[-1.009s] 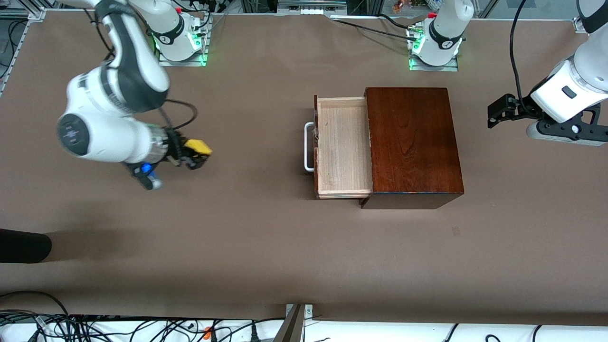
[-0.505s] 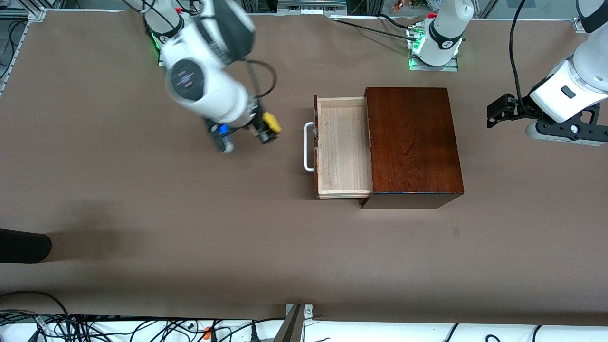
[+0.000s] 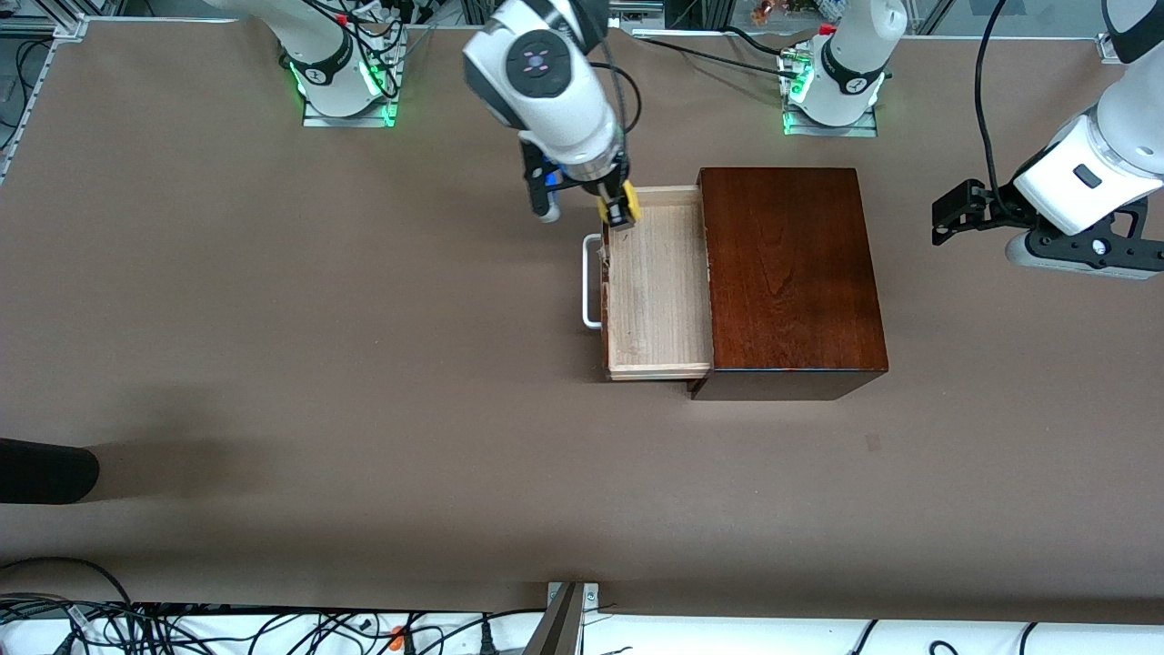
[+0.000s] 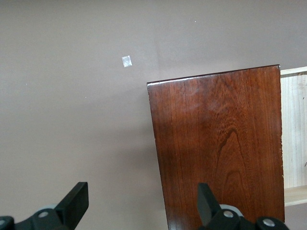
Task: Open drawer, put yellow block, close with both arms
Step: 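Carry the yellow cube over the open drawer with the right gripper, then lower the cube into the drawer and open the right gripper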
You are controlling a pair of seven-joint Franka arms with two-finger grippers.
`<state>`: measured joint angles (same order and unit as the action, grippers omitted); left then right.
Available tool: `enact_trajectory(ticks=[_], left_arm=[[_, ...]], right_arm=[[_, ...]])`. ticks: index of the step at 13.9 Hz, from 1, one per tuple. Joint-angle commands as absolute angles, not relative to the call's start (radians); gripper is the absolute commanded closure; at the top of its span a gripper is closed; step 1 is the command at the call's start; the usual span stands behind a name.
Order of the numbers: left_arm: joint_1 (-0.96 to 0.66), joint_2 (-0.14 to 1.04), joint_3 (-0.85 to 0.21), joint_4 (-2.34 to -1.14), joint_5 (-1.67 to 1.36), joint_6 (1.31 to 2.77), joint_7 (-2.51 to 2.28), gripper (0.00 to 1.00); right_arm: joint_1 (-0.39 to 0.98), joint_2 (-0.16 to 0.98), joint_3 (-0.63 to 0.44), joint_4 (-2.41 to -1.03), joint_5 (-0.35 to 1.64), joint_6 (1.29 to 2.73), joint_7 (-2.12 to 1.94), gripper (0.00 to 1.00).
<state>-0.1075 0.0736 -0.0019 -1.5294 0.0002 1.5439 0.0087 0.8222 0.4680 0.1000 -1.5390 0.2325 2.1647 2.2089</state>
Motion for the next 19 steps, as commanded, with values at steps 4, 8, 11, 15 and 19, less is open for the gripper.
enact_trajectory(ticks=[4,8,11,15,19], left_arm=[[-0.110,0.063,-0.005,-1.526,0.015,1.545,-0.001,0.00],[-0.113,0.066,-0.005,-1.516,0.023,1.543,-0.003,0.00],[-0.115,0.067,-0.005,-1.509,0.021,1.545,0.000,0.00],[-0.115,0.071,-0.005,-1.508,0.021,1.545,0.002,0.00],[-0.120,0.069,-0.005,-1.506,0.021,1.546,0.009,0.00]], right_arm=[[0.884,0.604,0.083,-1.434,0.132,2.190,2.358,0.90],[0.894,0.643,0.078,-1.433,0.127,2.216,2.402,0.90],[0.896,0.669,0.078,-1.433,0.107,2.236,2.411,0.88],[0.897,0.683,0.078,-1.433,0.092,2.240,2.411,0.50],[0.897,0.655,0.078,-1.401,0.069,2.200,2.410,0.00]])
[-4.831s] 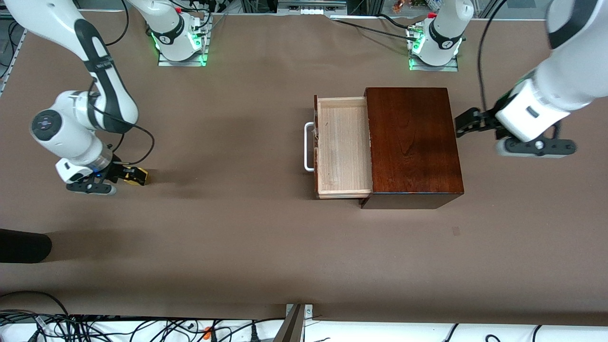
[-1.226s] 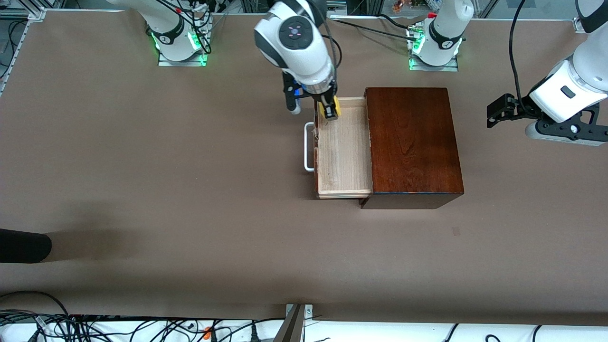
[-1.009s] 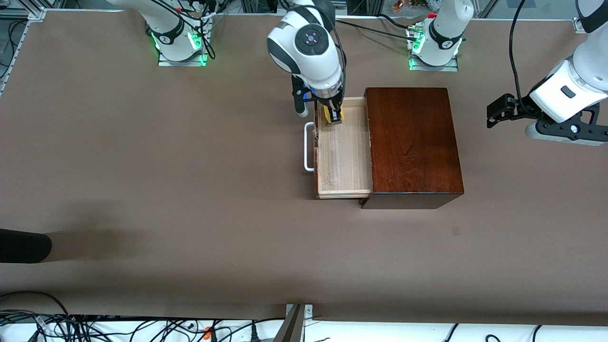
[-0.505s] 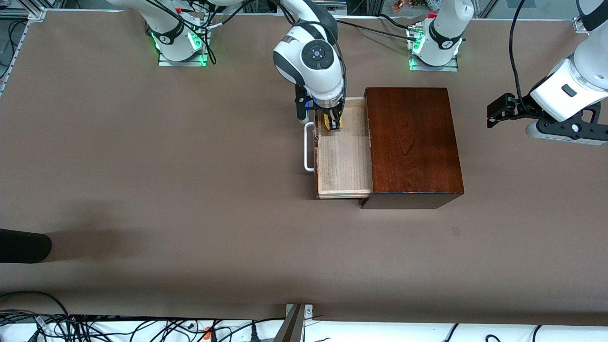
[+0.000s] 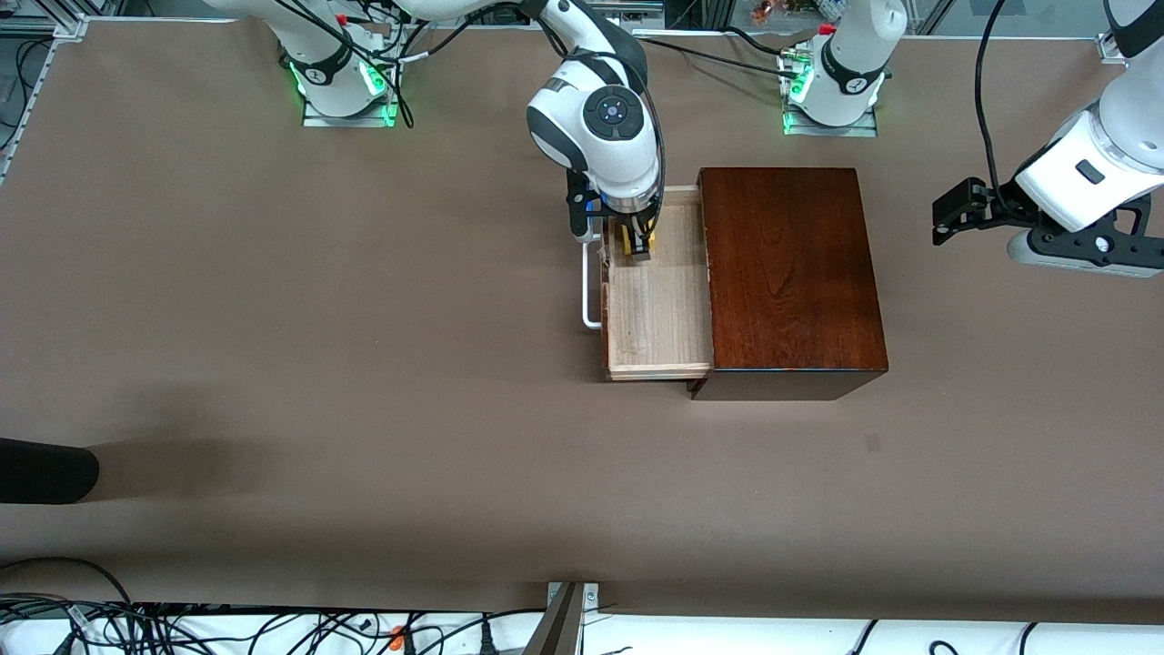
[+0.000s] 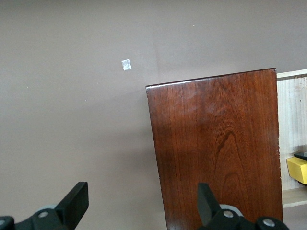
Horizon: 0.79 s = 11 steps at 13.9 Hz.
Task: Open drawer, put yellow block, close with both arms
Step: 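Lower the cube into the drawer and open the right gripper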
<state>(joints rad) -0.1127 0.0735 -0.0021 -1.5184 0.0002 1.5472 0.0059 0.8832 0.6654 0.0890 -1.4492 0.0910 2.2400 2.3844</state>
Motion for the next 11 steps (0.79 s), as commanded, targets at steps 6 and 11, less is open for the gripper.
enact_trajectory(ticks=[6,11], left_arm=[[-0.120,0.064,-0.008,-1.505,0.011,1.513,0.008,0.00],[-0.121,0.069,-0.090,-1.506,0.012,1.508,0.011,0.00]], right_arm=[[0.822,0.554,0.077,-1.258,0.068,1.925,2.335,0.00],[0.724,0.466,-0.008,-1.265,0.081,1.792,1.903,0.00]])
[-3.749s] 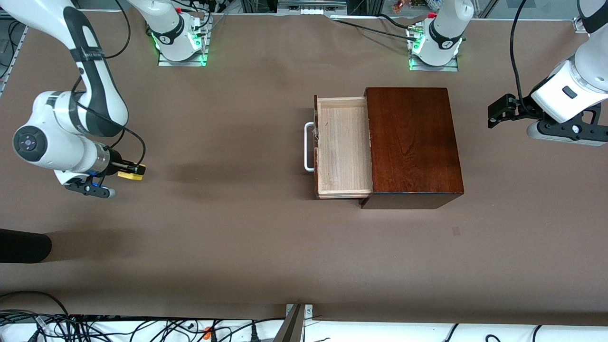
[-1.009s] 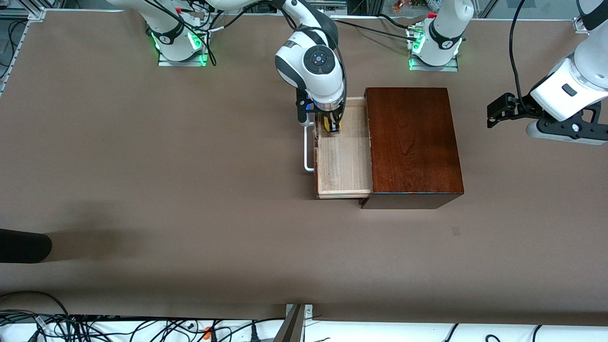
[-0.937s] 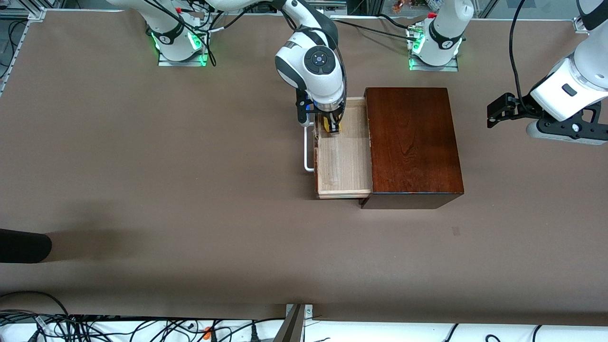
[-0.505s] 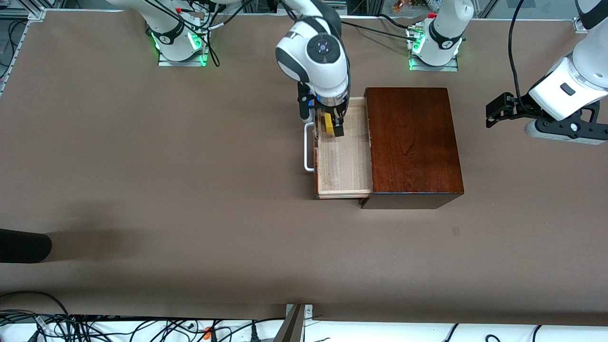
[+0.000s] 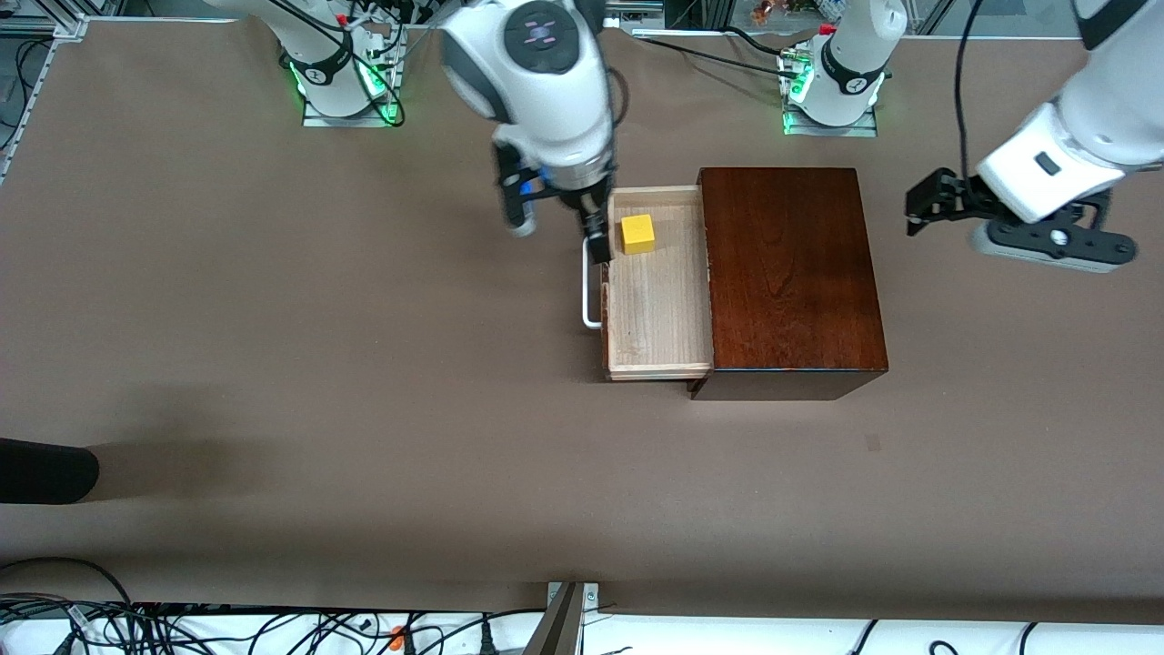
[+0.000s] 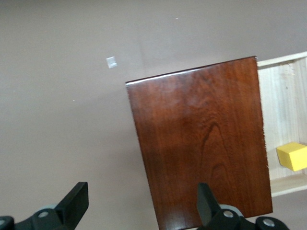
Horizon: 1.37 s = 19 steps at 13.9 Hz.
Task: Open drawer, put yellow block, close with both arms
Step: 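Withdraw the right gripper while the left gripper moves to the drawer front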
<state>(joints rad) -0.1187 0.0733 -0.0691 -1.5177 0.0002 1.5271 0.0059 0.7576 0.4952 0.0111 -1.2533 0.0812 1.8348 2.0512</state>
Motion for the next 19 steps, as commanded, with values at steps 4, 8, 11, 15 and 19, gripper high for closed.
enact_trajectory(ticks=[4,8,11,15,19], left_arm=[[-0.123,0.109,-0.191,-1.506,0.009,1.511,0.011,0.00],[-0.130,0.202,-0.355,-1.447,0.009,1.520,0.061,0.00],[-0.133,0.335,-0.471,-1.356,0.011,1.522,0.229,0.00],[-0.208,0.448,-0.532,-1.316,0.023,1.589,0.443,0.00],[-0.363,0.546,-0.526,-1.316,0.149,1.719,0.639,0.00]], right_arm=[[0.681,0.456,-0.119,-1.272,0.083,1.695,1.503,0.00],[0.666,0.405,-0.297,-1.328,0.126,1.664,0.972,0.00],[0.570,0.350,-0.325,-1.400,0.129,1.666,0.637,0.00],[0.389,0.247,-0.308,-1.518,0.127,1.658,0.207,0.00],[0.168,0.138,-0.158,-1.546,0.072,1.585,0.028,0.00]])
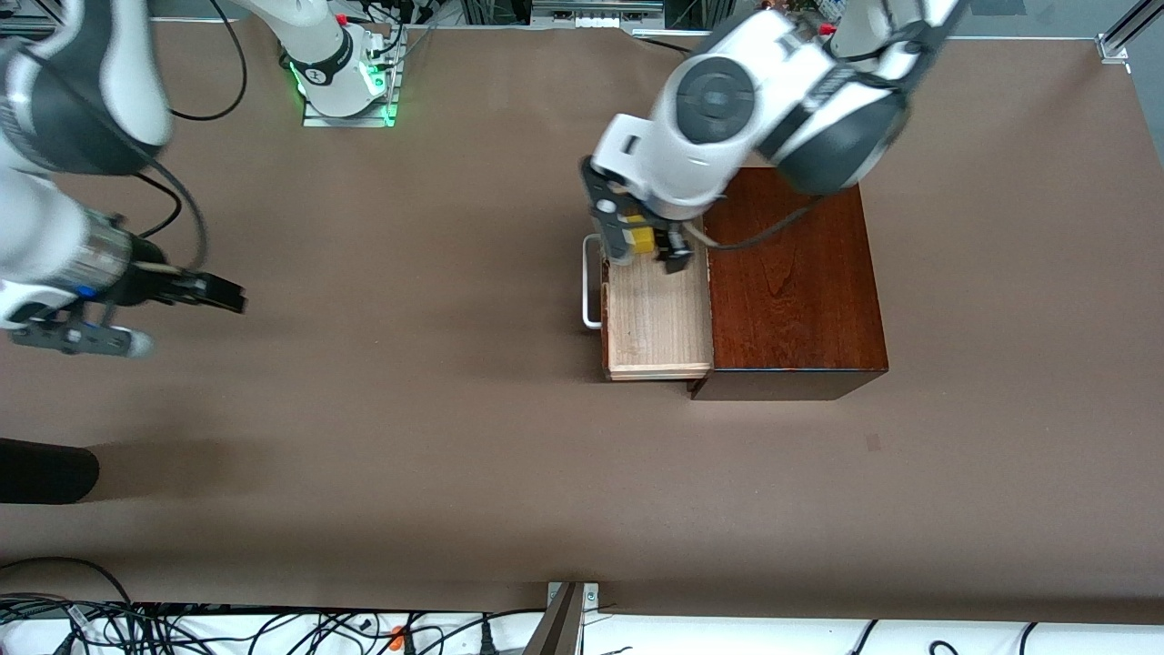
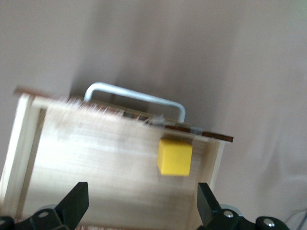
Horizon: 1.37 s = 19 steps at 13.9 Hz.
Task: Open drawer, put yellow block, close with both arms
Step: 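Withdraw the right gripper while the left gripper moves to the drawer front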
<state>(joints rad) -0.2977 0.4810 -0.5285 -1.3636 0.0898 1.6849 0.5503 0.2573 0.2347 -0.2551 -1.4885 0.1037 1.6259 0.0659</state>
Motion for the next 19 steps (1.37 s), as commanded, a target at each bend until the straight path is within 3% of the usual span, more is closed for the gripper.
enact_trajectory(ticks=[1,3,5,11,19], left_arm=[[-0.376,0.576,-0.526,-1.316,0.161,1.756,0.662,0.00],[-0.403,0.635,-0.526,-1.316,0.188,1.845,0.733,0.00],[-0.443,0.673,-0.525,-1.316,0.279,1.891,0.745,0.00],[-0.462,0.744,-0.509,-1.321,0.372,1.945,0.746,0.00],[-0.436,0.742,-0.509,-1.354,0.382,1.916,0.738,0.00]], right_arm=[[0.131,0.111,-0.119,-1.552,0.037,1.571,0.026,0.00],[0.037,0.027,-0.028,-1.626,-0.014,1.574,-0.003,0.00],[0.002,-0.031,-0.018,-1.699,-0.011,1.595,-0.006,0.00],[-0.028,-0.046,-0.021,-1.678,-0.006,1.620,-0.006,0.00],[-0.028,-0.035,-0.029,-1.661,-0.005,1.556,-0.008,0.00]])
